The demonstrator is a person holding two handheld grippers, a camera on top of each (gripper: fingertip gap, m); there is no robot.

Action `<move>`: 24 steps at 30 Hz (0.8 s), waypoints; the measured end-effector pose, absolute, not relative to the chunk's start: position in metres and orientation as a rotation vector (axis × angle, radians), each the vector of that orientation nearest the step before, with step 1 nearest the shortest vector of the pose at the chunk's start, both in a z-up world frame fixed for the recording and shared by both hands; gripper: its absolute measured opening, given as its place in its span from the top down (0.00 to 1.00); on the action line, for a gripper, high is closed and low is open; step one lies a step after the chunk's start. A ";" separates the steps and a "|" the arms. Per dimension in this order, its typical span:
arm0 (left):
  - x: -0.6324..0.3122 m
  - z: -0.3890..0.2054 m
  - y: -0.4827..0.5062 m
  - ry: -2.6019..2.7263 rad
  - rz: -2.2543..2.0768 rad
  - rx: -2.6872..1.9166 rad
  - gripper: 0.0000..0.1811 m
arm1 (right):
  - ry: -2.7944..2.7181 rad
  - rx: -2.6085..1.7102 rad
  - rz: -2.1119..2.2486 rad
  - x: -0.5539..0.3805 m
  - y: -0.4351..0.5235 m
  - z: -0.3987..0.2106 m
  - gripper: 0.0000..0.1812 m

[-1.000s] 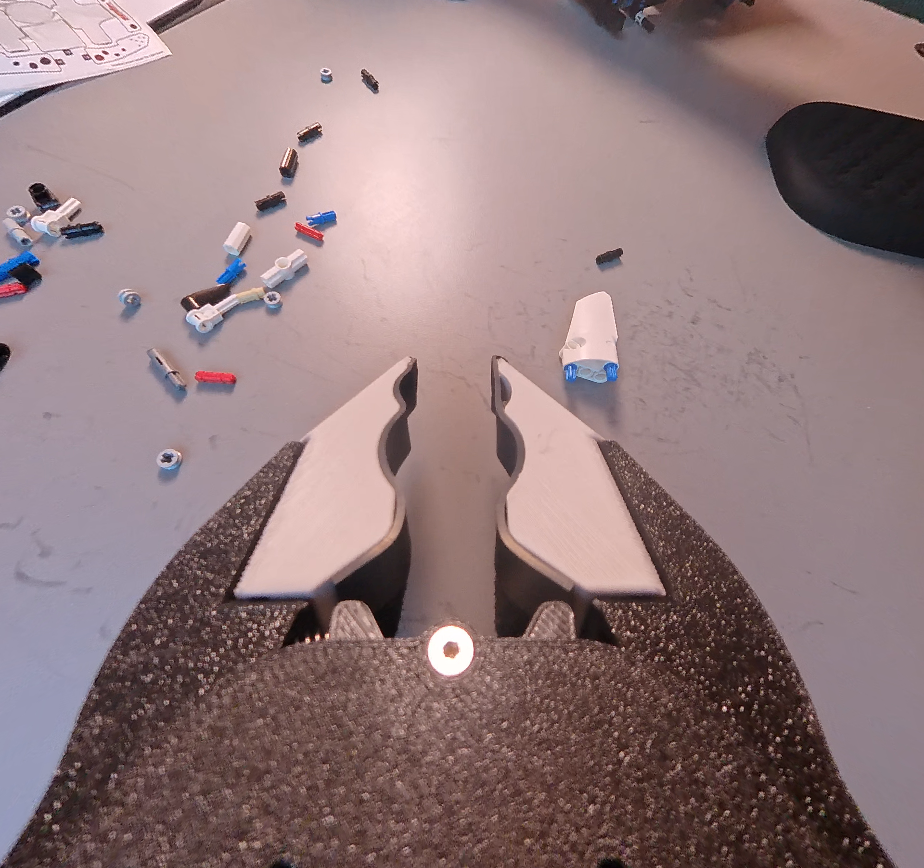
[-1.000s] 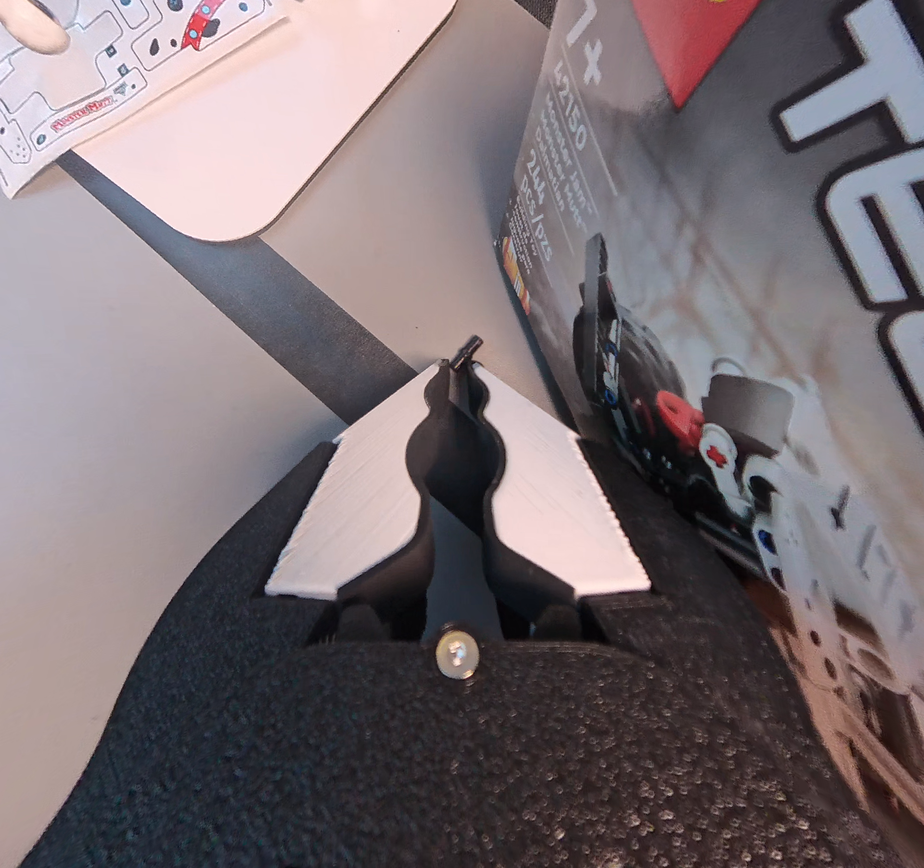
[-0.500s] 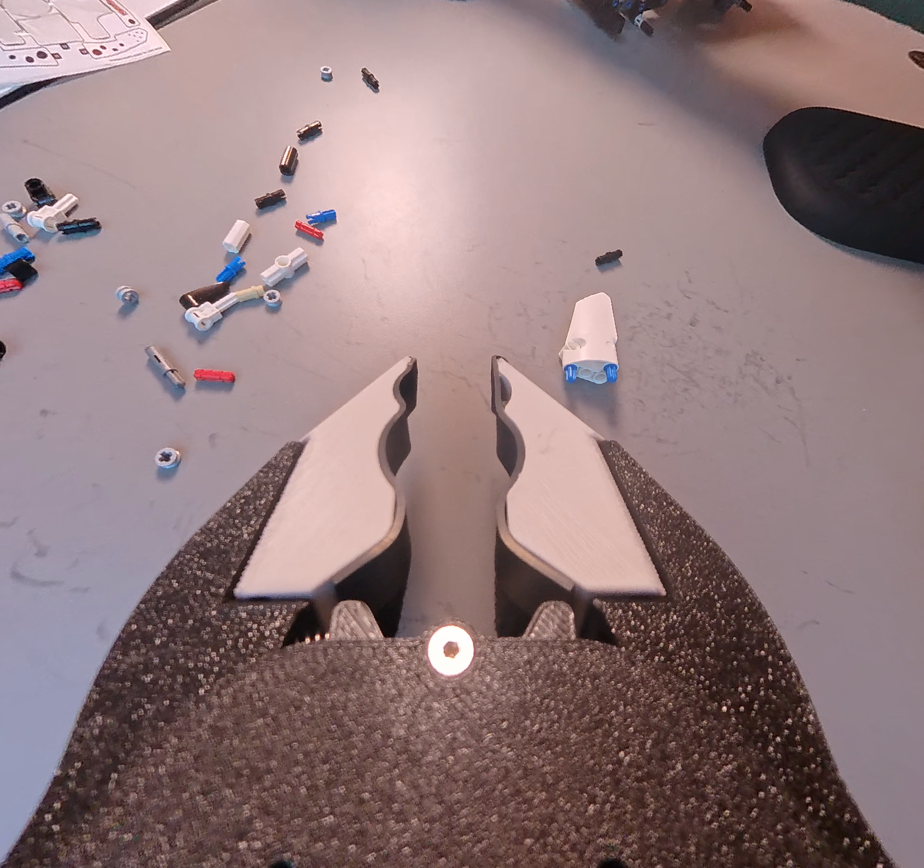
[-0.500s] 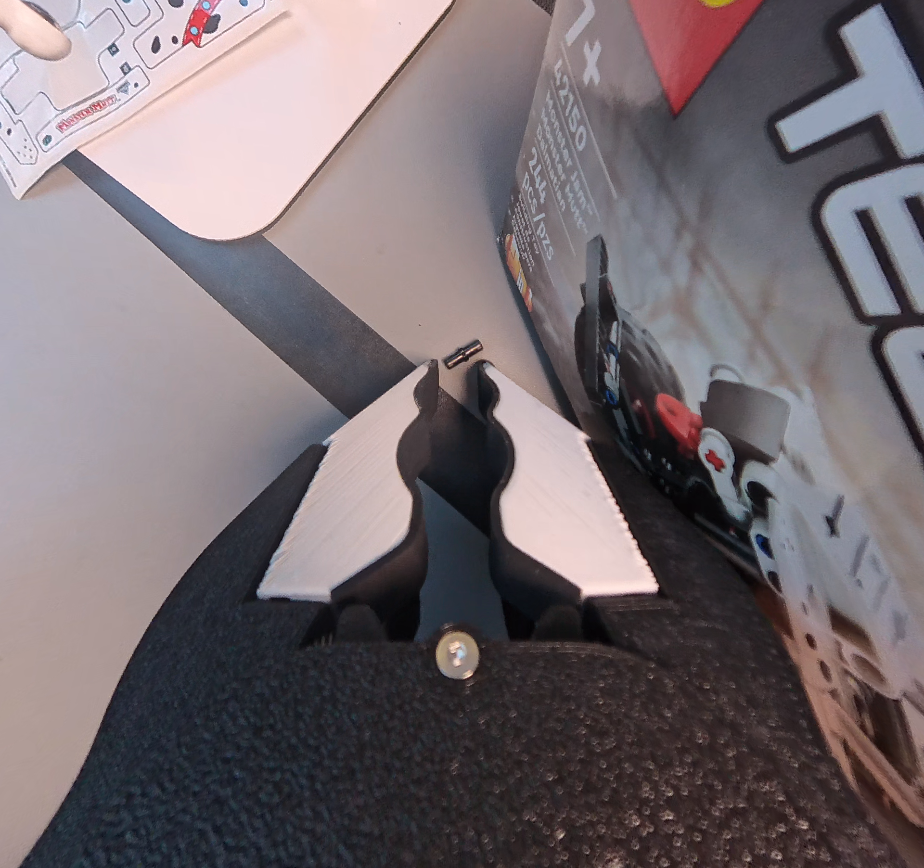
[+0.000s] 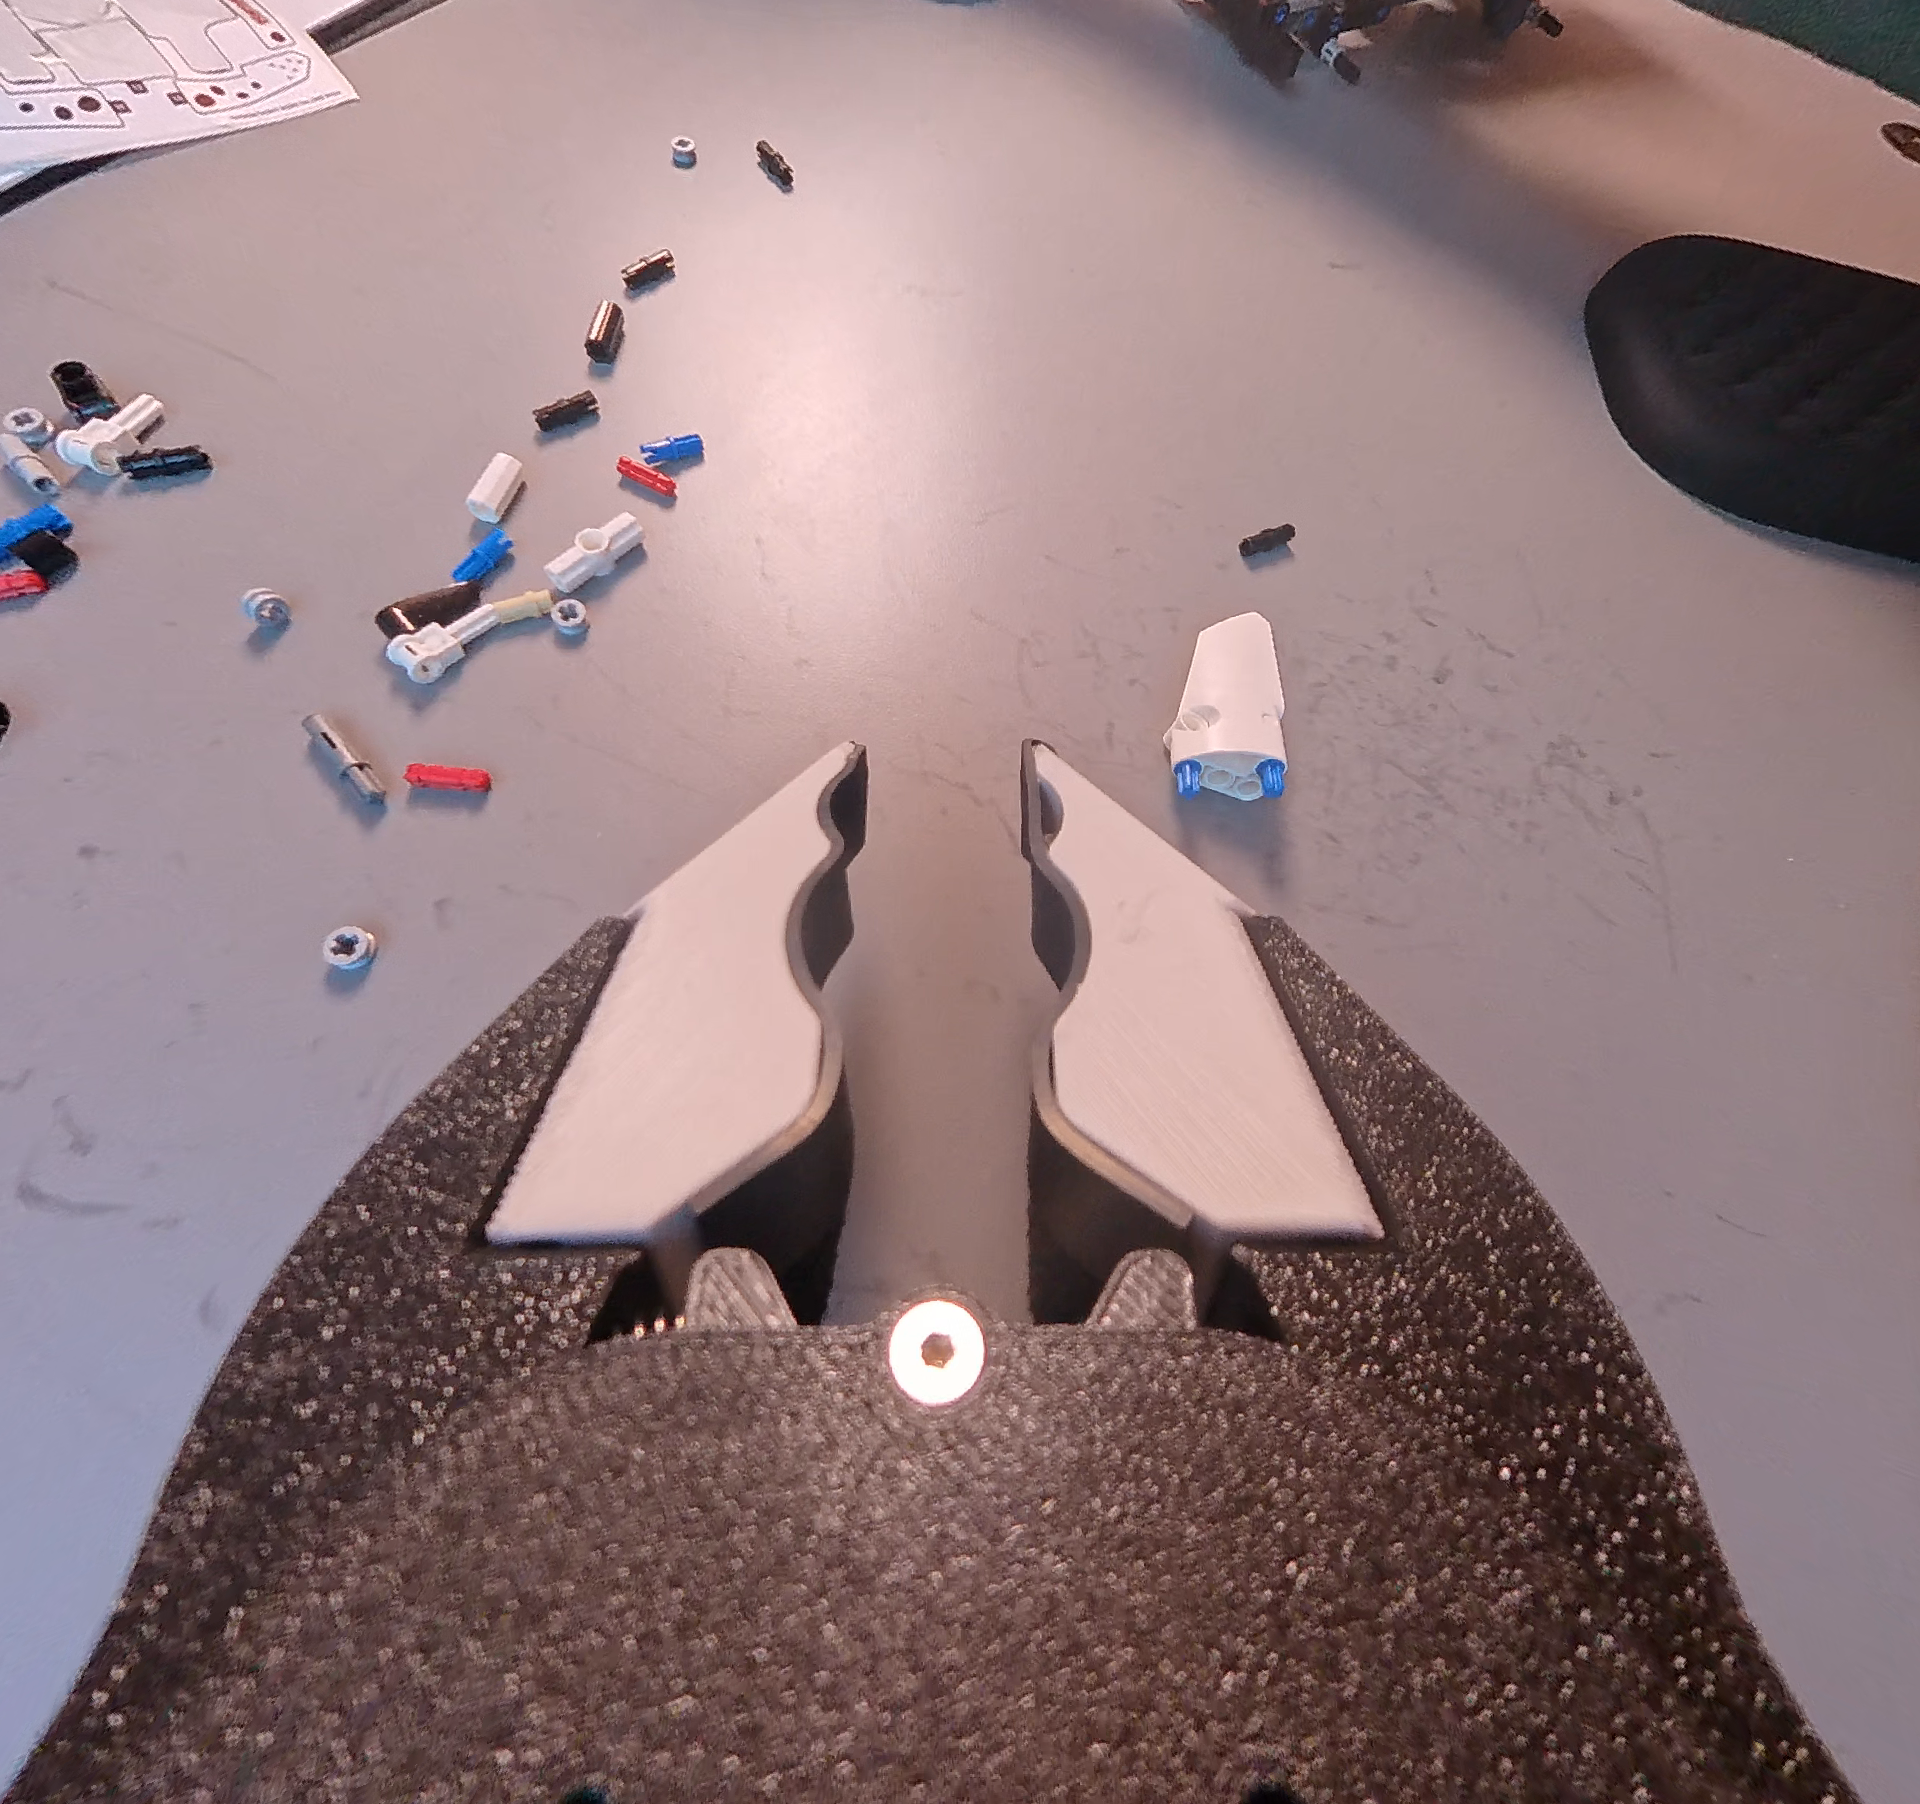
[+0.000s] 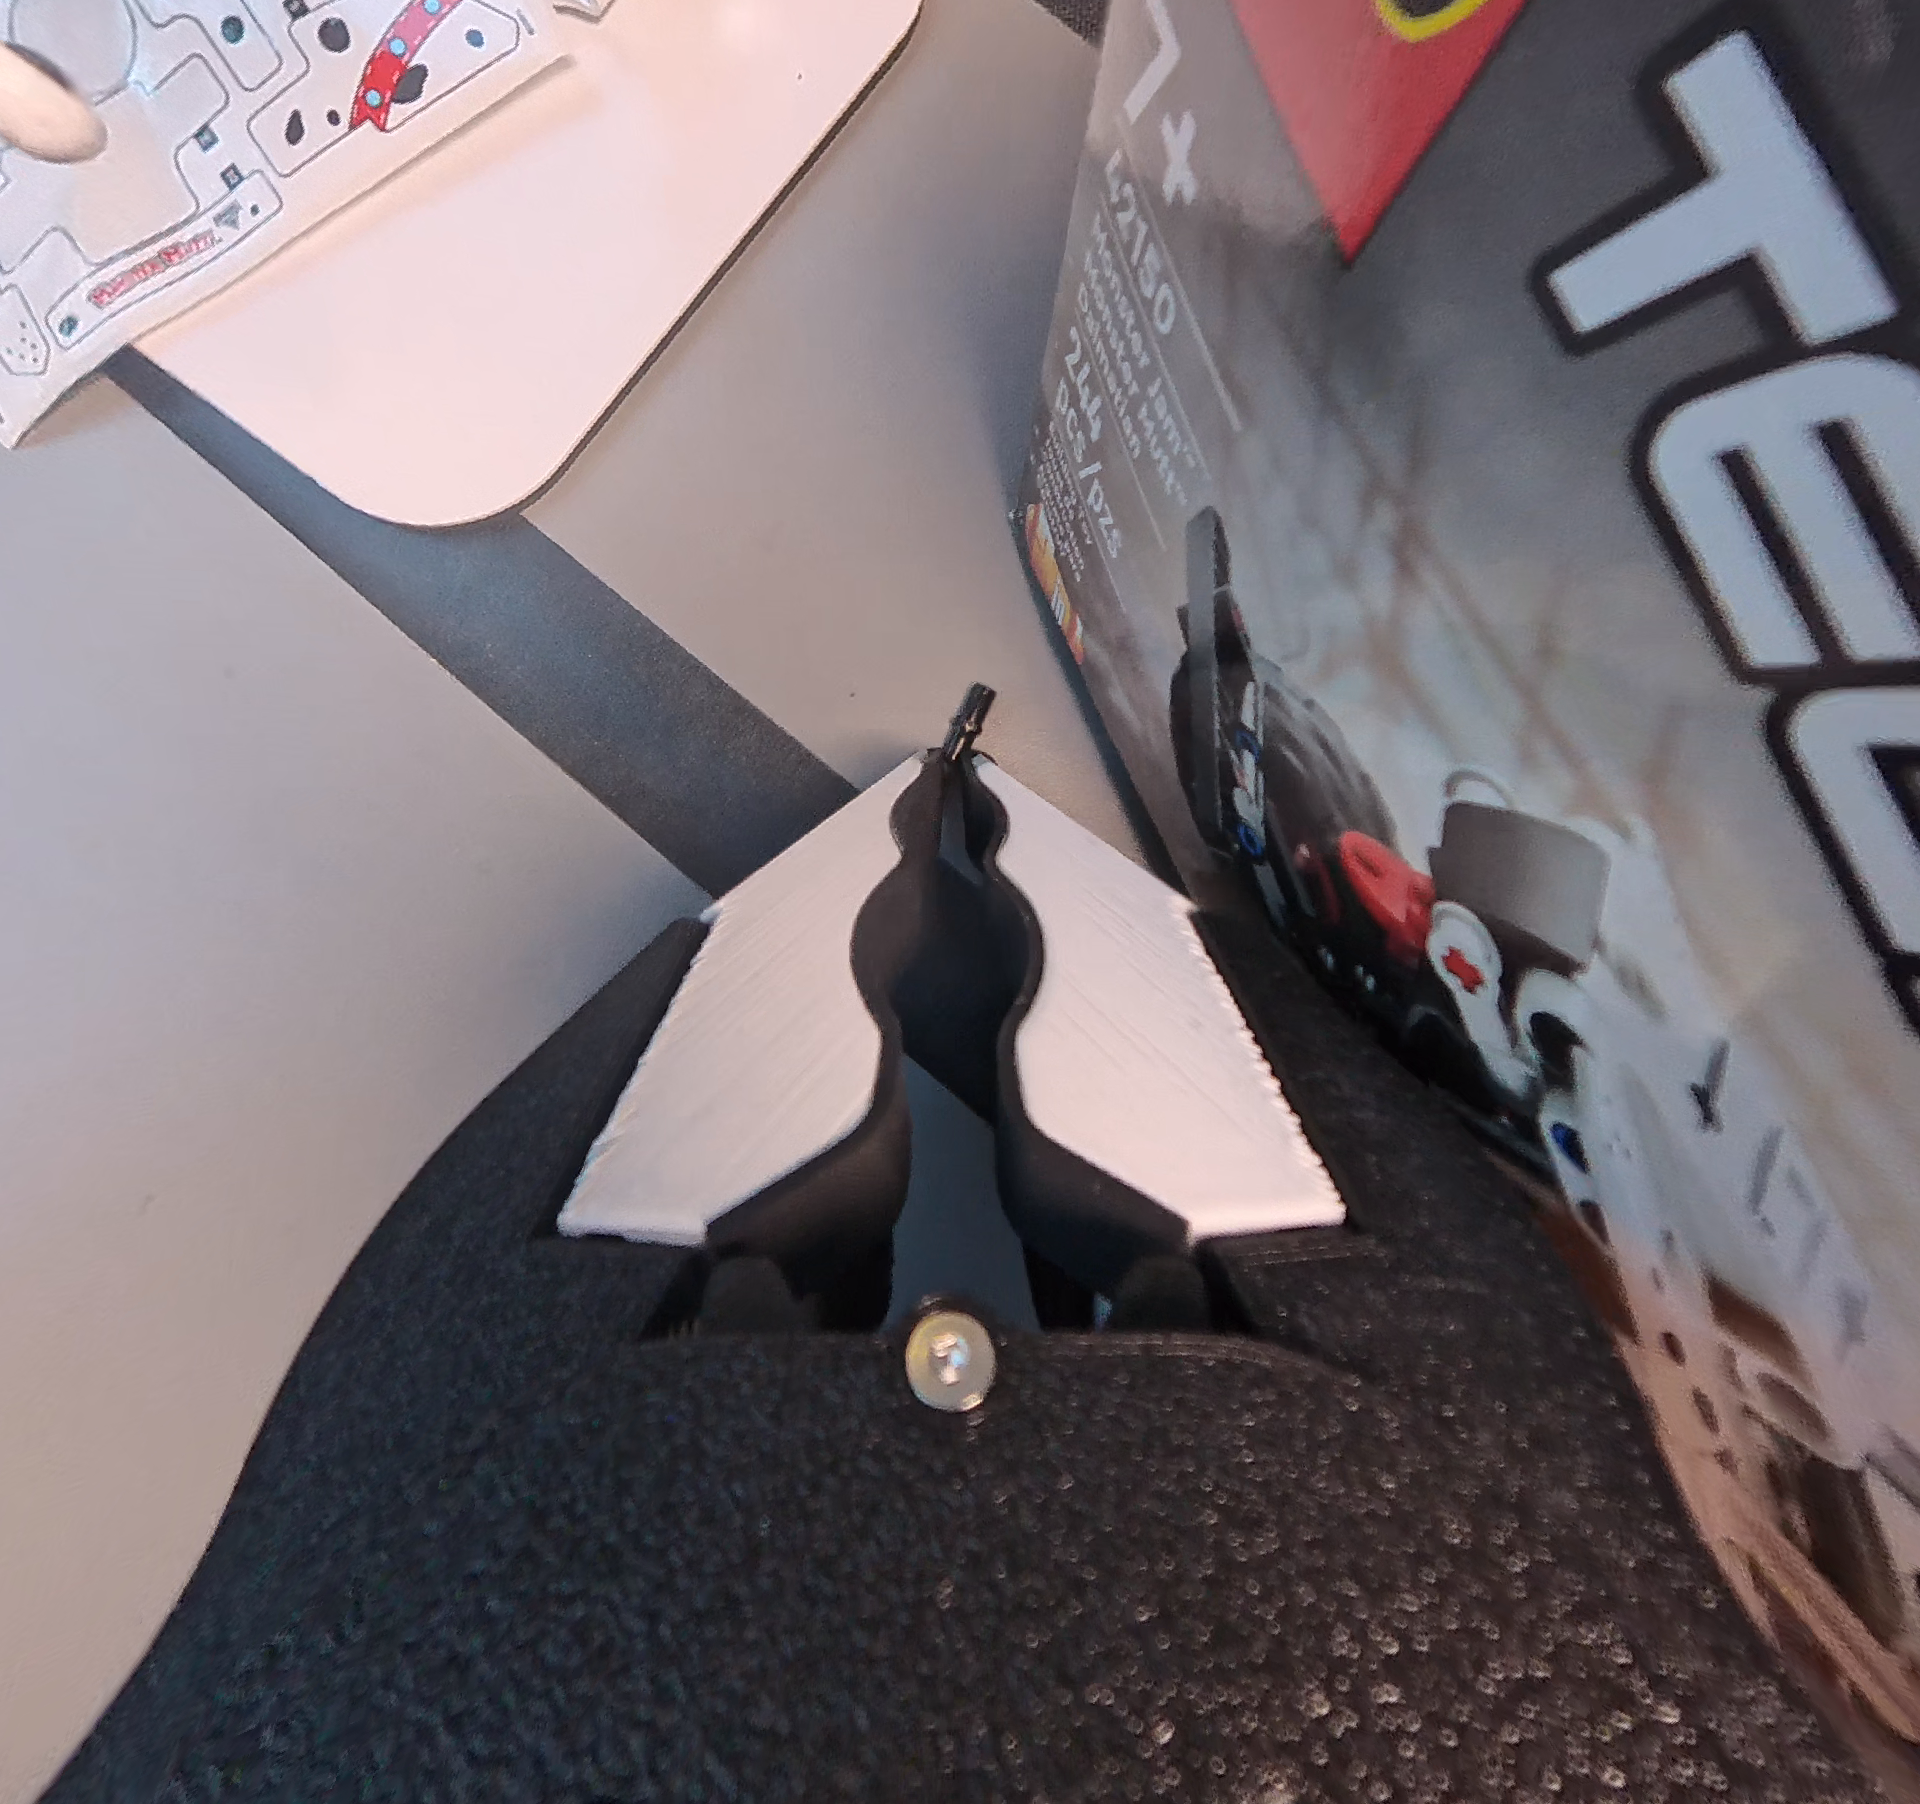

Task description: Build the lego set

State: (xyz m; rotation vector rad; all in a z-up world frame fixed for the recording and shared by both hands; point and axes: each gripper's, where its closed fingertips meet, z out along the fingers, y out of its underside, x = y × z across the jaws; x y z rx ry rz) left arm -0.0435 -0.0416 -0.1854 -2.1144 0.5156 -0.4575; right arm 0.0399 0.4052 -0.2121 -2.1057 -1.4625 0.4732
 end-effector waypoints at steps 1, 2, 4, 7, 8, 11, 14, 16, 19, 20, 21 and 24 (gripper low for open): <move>-0.044 -0.185 -0.041 0.514 -0.459 -2.113 0.84 | -1.488 -2.096 0.478 0.040 0.402 -0.212 0.99; -0.044 -0.185 -0.041 0.513 -0.460 -2.112 0.84 | -1.514 -2.083 0.473 0.041 0.398 -0.212 0.99; -0.043 -0.185 -0.042 0.518 -0.458 -2.112 0.84 | -1.569 -2.050 0.470 0.042 0.388 -0.208 0.99; -0.042 -0.186 -0.042 0.529 -0.451 -2.115 0.84 | -1.635 -1.985 0.516 0.039 0.364 -0.192 0.99; -0.042 -0.186 -0.042 0.530 -0.449 -2.114 0.84 | -1.666 -1.958 0.544 0.038 0.349 -0.185 0.99; -0.043 -0.185 -0.042 0.527 -0.450 -2.107 0.84 | -1.835 -1.826 0.597 0.038 0.281 -0.168 0.99; -0.041 -0.185 -0.043 0.547 -0.436 -2.107 0.84 | -2.004 -1.707 0.672 0.046 0.192 -0.166 0.99; -0.040 -0.186 -0.044 0.563 -0.417 -2.109 0.84 | -2.115 -1.630 0.690 0.058 0.136 -0.174 0.99; -0.041 -0.185 -0.043 0.562 -0.396 -2.105 0.84 | -2.206 -1.579 0.745 0.076 0.068 -0.190 0.99; -0.042 -0.184 -0.043 0.558 -0.395 -2.102 0.84 | -2.225 -1.562 0.745 0.081 0.051 -0.195 0.99; -0.042 -0.183 -0.043 0.552 -0.394 -2.100 0.84 | -2.233 -1.544 0.750 0.085 0.038 -0.199 0.99; -0.044 -0.183 -0.042 0.543 -0.389 -2.101 0.84 | -2.230 -1.529 0.765 0.090 0.010 -0.207 0.99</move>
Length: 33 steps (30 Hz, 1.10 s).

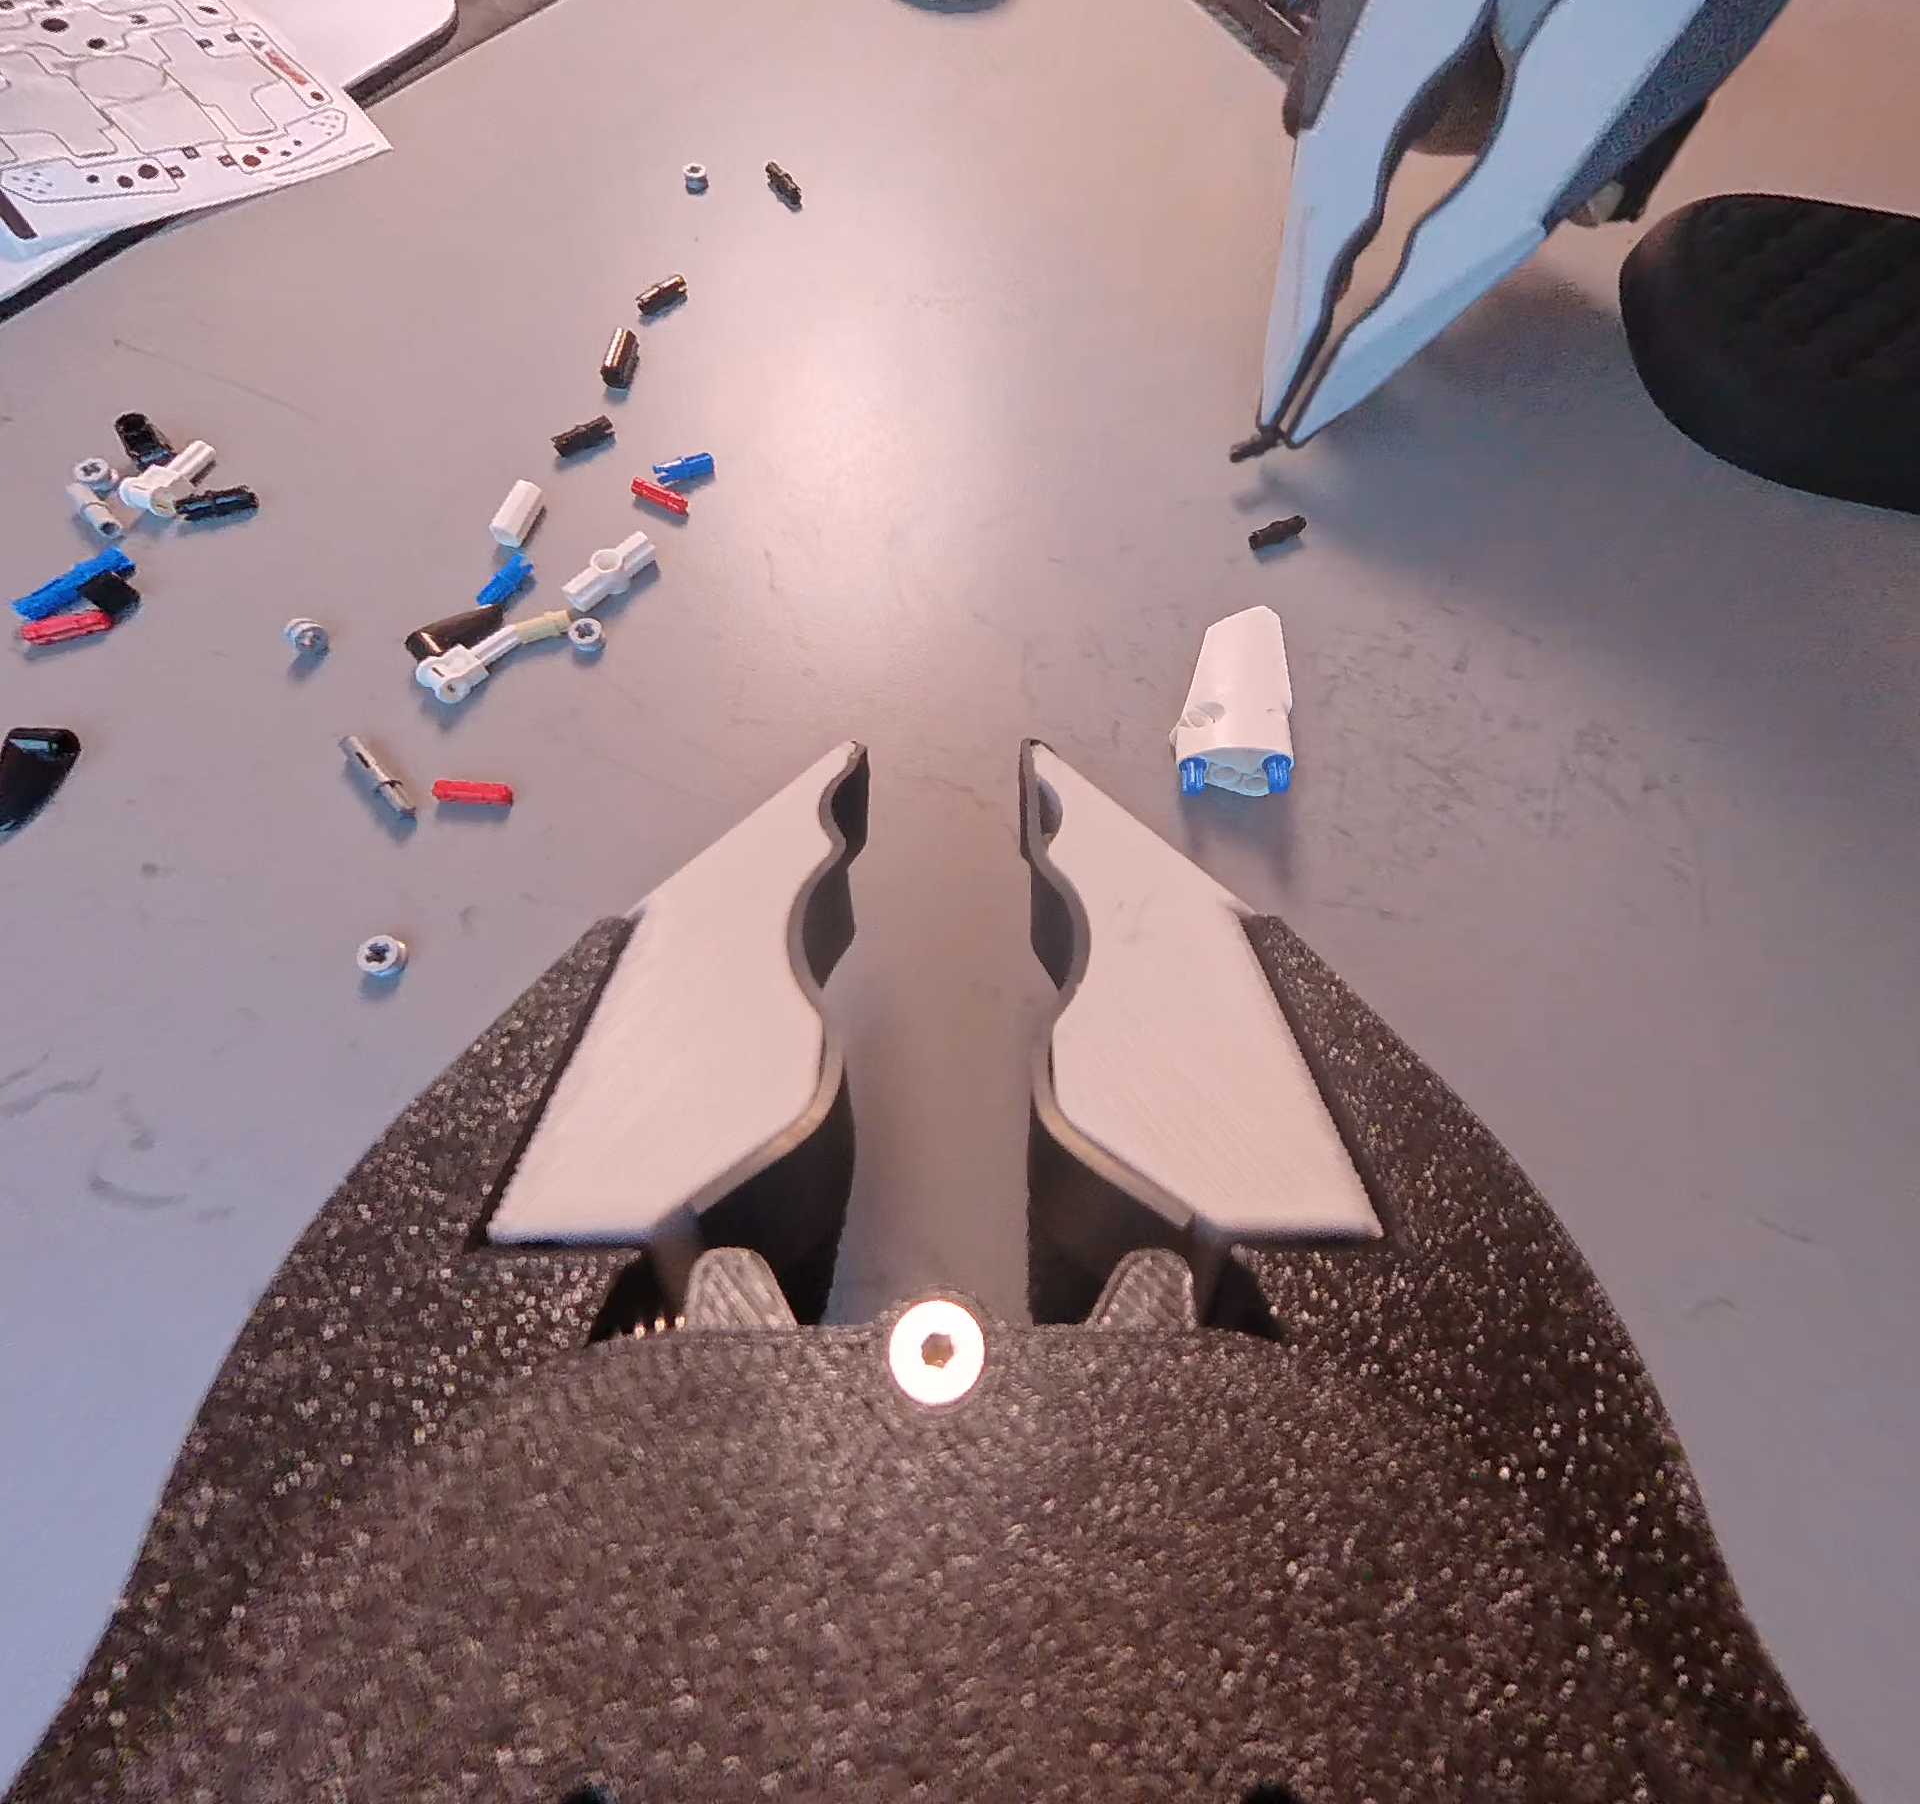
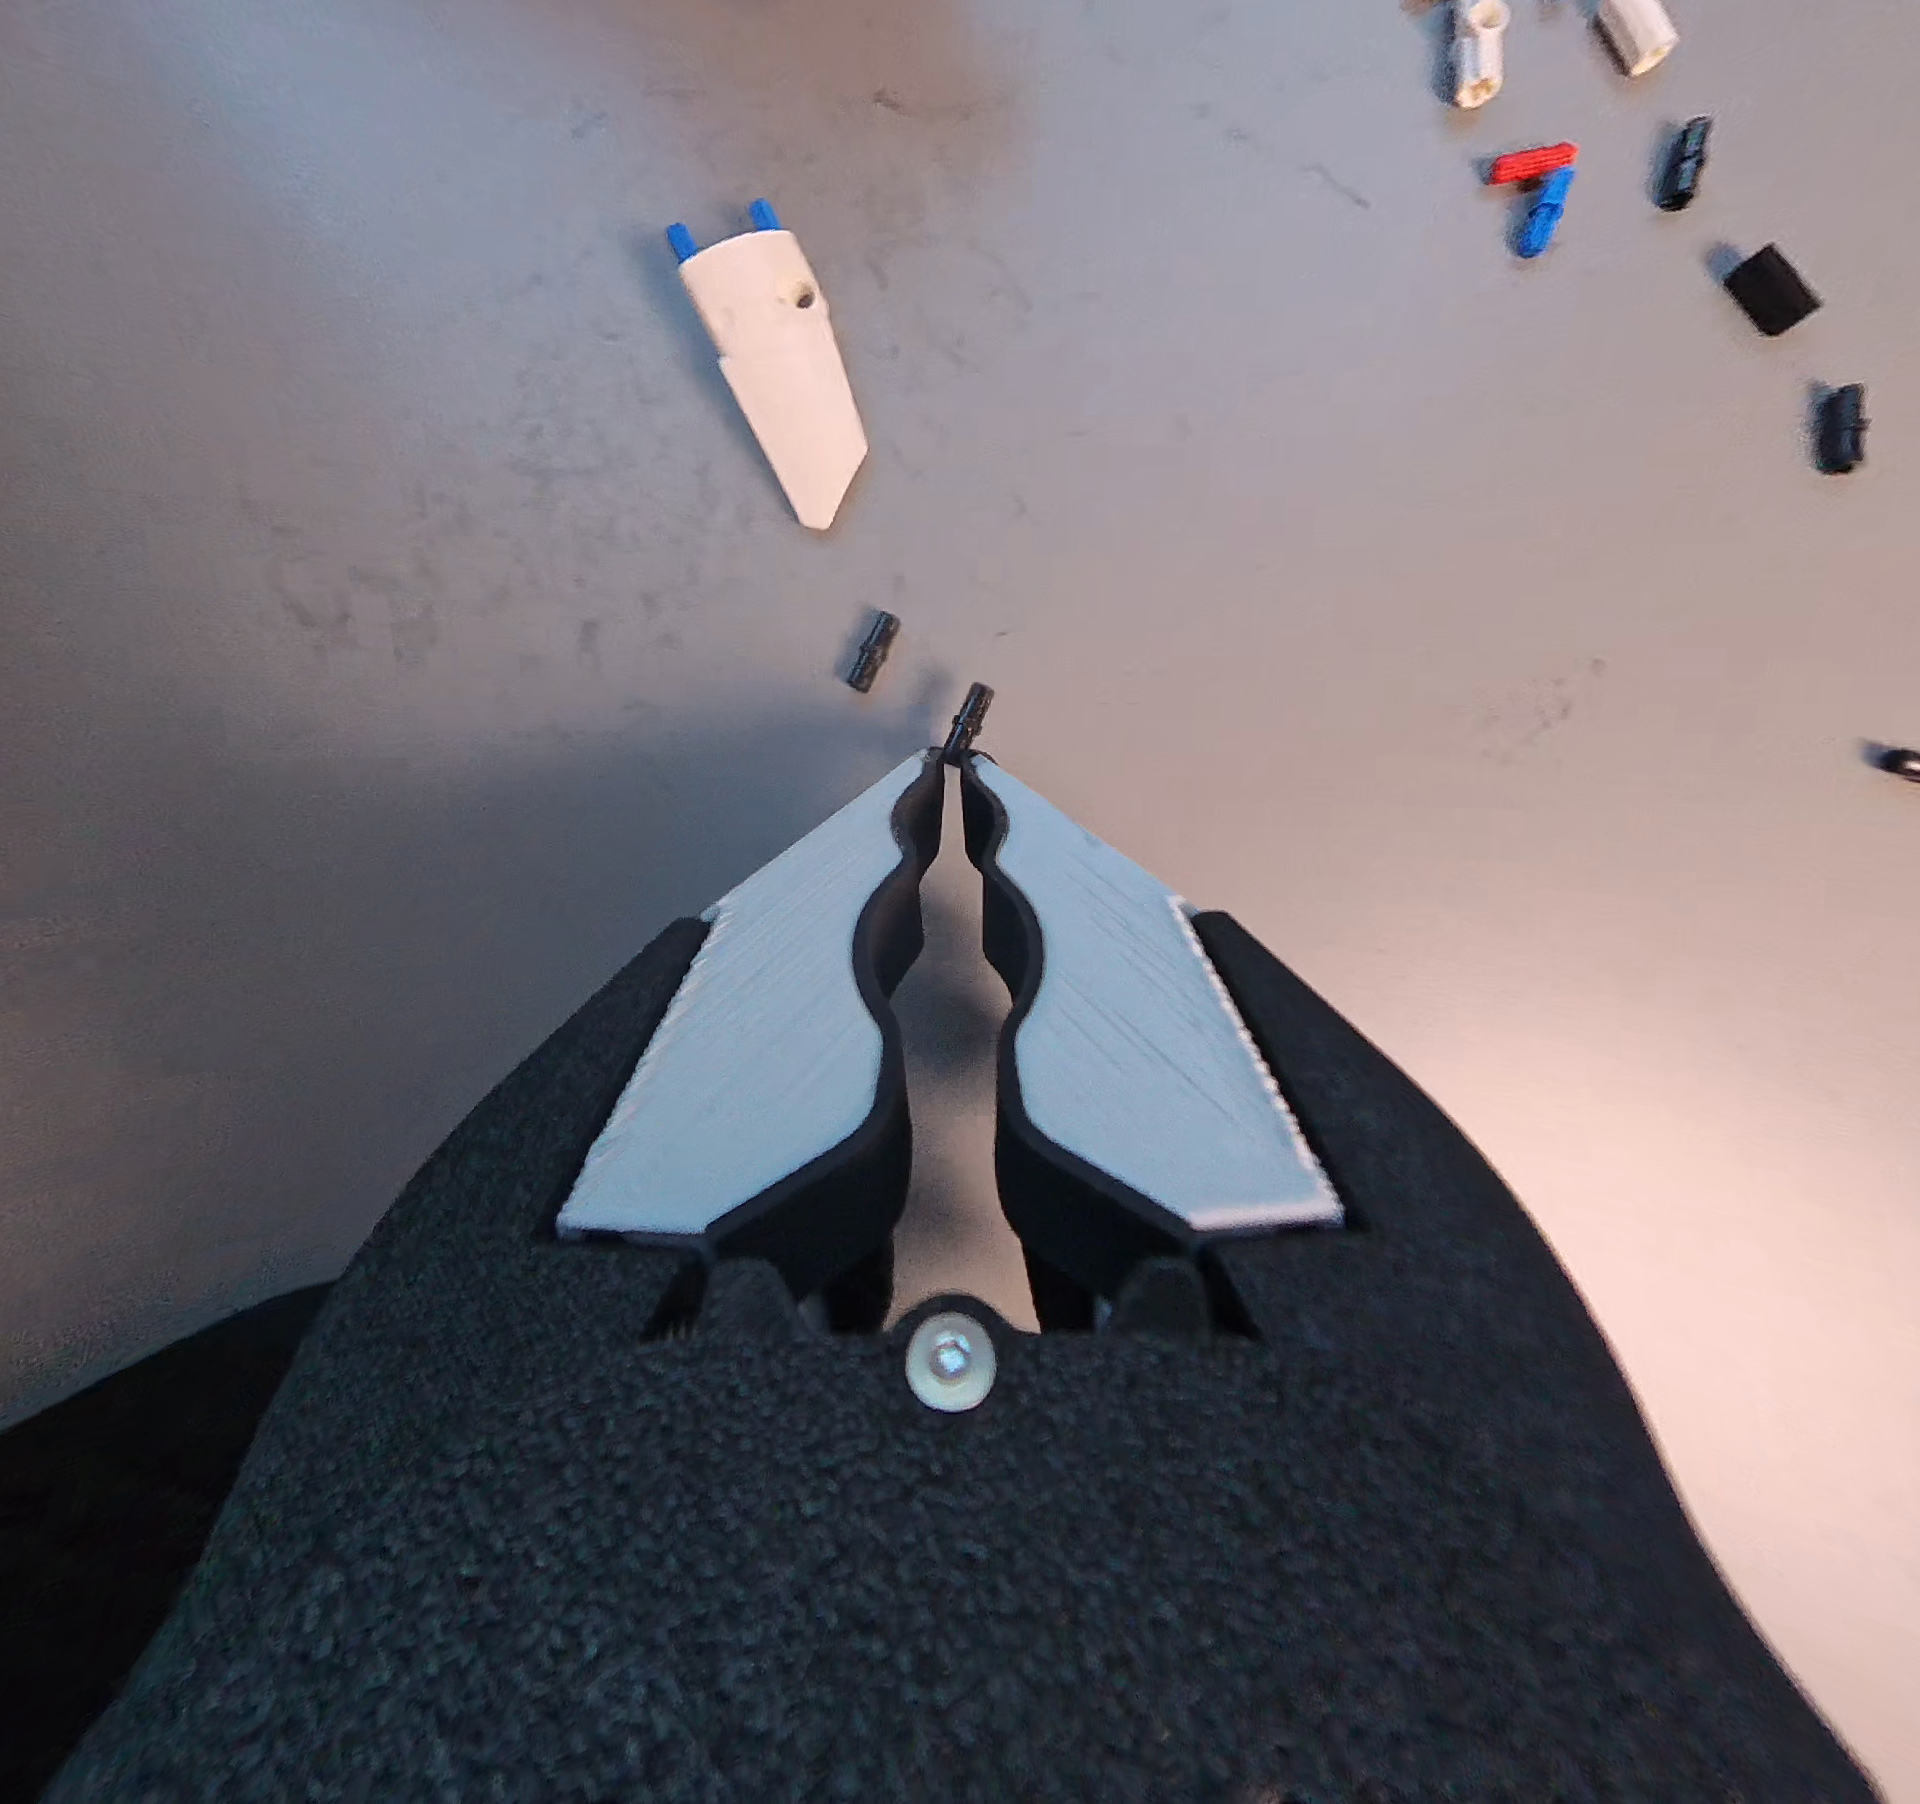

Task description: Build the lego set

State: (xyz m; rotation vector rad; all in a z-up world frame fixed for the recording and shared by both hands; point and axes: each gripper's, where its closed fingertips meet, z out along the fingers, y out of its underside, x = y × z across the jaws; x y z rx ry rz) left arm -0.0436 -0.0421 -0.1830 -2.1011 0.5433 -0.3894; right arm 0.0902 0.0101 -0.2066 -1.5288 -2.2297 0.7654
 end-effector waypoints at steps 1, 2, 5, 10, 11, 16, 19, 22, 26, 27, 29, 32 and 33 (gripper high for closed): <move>-0.044 -0.183 -0.042 0.544 -0.385 -2.102 0.84 | -2.241 -1.516 0.736 0.092 0.007 -0.211 0.99; -0.044 -0.184 -0.042 0.545 -0.380 -2.103 0.84 | -2.250 -1.507 0.713 0.095 0.005 -0.214 0.98; -0.045 -0.184 -0.042 0.545 -0.366 -2.102 0.84 | -2.225 -1.523 0.716 0.095 0.005 -0.213 0.94; -0.046 -0.183 -0.041 0.530 -0.369 -2.098 0.84 | -2.183 -1.494 0.772 0.091 0.007 -0.193 0.85; -0.046 -0.182 -0.041 0.529 -0.370 -2.097 0.84 | -2.168 -1.486 0.787 0.090 0.009 -0.187 0.83; -0.045 -0.182 -0.042 0.539 -0.367 -2.095 0.84 | -2.053 -1.448 0.924 0.091 0.007 -0.157 0.72; -0.044 -0.181 -0.043 0.544 -0.372 -2.089 0.84 | -1.940 -1.440 1.009 0.094 0.007 -0.142 0.74; -0.041 -0.178 -0.045 0.569 -0.389 -2.072 0.84 | -1.816 -1.404 0.995 0.097 0.013 -0.135 1.00; -0.027 -0.170 -0.051 0.662 -0.411 -2.002 0.84 | -1.677 -1.402 0.973 0.090 0.011 -0.141 0.84; -0.025 -0.169 -0.052 0.680 -0.412 -1.989 0.83 | -1.649 -1.414 0.982 0.088 0.011 -0.144 0.82; -0.020 -0.169 -0.054 0.707 -0.425 -1.972 0.82 | -1.610 -1.409 0.975 0.084 0.015 -0.150 0.81; -0.010 -0.170 -0.058 0.746 -0.459 -1.959 0.79 | -1.649 -1.394 0.888 0.086 0.020 -0.159 0.81; -0.006 -0.170 -0.060 0.764 -0.468 -1.954 0.79 | -1.665 -1.391 0.872 0.088 0.020 -0.162 0.81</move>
